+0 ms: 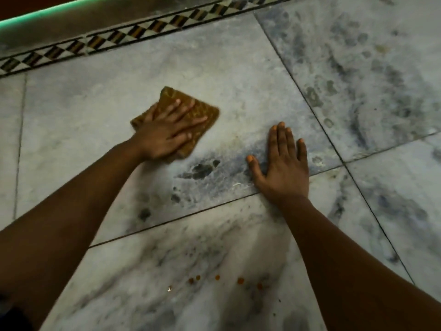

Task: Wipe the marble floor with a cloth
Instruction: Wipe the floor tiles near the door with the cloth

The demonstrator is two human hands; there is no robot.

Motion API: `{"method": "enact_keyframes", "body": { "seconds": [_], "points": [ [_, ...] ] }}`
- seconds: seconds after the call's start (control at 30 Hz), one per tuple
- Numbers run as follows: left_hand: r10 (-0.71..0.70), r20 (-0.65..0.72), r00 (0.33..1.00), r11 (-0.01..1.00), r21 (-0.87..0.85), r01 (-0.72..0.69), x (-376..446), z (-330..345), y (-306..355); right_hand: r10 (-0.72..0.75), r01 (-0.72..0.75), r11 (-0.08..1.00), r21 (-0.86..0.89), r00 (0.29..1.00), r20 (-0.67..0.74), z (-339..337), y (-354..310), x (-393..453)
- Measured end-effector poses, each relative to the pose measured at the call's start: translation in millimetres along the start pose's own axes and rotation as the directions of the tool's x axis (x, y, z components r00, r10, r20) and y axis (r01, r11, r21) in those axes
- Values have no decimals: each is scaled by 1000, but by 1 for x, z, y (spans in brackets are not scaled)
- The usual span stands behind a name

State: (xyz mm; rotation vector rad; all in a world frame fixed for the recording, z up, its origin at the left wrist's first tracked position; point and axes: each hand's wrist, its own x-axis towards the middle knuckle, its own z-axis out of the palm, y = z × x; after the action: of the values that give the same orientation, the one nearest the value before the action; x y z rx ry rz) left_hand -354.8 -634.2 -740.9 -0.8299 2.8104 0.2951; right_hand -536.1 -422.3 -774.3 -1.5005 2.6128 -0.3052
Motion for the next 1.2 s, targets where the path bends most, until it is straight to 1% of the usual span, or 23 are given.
{"method": "enact_keyframes", "body": {
  "seconds": [0.03,0.07,0.1,0.13,0.23,0.3,0.37,0.4,0.47,0.53,0.57,0.63,0.7,0.77,0.83,0.87,0.9,0.93,1.0,1.07,1.13,1.17,1.2],
  "points": [
    [-87,0,996,996,-19,87,12,-1,12,-3,3,1000,0,1000,0,1,-1,-1],
    [-143,1,990,989,-31,143,24,-3,28,-3,3,1000,-4,1000,-1,1,-1,-1],
    [-160,-3,987,987,-35,160,31,-2,46,-2,2,1000,-9,1000,-4,0,0,0],
    [-139,-16,990,990,-32,138,31,1,62,-1,1,1000,-12,1000,-9,0,0,0],
    [9,-66,998,1000,11,-8,1,18,86,-6,6,1000,-15,1000,7,0,0,1],
    [95,-91,991,995,8,-95,-32,27,80,-3,3,1000,-11,1000,20,0,0,2],
    [118,-86,989,991,-48,-123,-58,27,62,1,-1,1000,-18,1000,29,1,1,1],
    [92,-81,992,992,-74,-98,-60,24,51,2,-1,1000,-23,1000,30,1,1,1],
    [-32,-76,997,994,-103,24,-45,15,39,-1,2,999,-34,999,32,2,1,1],
    [-172,-77,982,978,-132,161,-11,8,48,1,0,999,-44,1000,30,2,1,0],
    [-218,-66,974,968,-143,207,6,6,60,1,0,999,-47,1000,26,2,1,1],
    [-238,-56,970,965,-126,229,22,9,88,-6,7,999,-44,1000,22,1,-2,1],
    [-198,-81,977,979,-62,194,13,18,112,-6,6,999,-38,1000,19,0,-2,3],
    [-124,-126,984,992,-3,124,-23,30,125,-9,10,999,-39,1000,26,-1,0,3],
    [-71,-128,989,997,16,74,-70,40,120,-17,18,999,-31,999,32,0,-1,2],
    [-88,-117,989,996,8,89,-92,44,110,-20,21,999,-26,999,33,1,-1,1],
    [-135,-109,985,991,8,137,-107,45,96,-19,20,999,-27,999,29,1,0,1],
    [-211,-102,972,977,11,213,-114,45,80,-16,17,999,-29,1000,25,1,2,2],
    [-390,-69,918,921,-32,389,-109,39,51,-10,11,999,-33,1000,24,-2,3,0],
    [-512,-24,859,854,-125,506,-80,27,37,-20,21,1000,-10,999,27,-2,-6,-4],
    [-539,14,842,829,-164,534,-56,21,43,-56,53,997,52,998,40,1,-33,-16],
    [-520,9,854,844,-151,515,-55,22,52,-88,85,994,63,995,42,5,-46,-23],
    [-476,-25,879,875,-113,471,-62,27,59,-124,121,991,56,991,44,9,-58,-28]
  ]
}}
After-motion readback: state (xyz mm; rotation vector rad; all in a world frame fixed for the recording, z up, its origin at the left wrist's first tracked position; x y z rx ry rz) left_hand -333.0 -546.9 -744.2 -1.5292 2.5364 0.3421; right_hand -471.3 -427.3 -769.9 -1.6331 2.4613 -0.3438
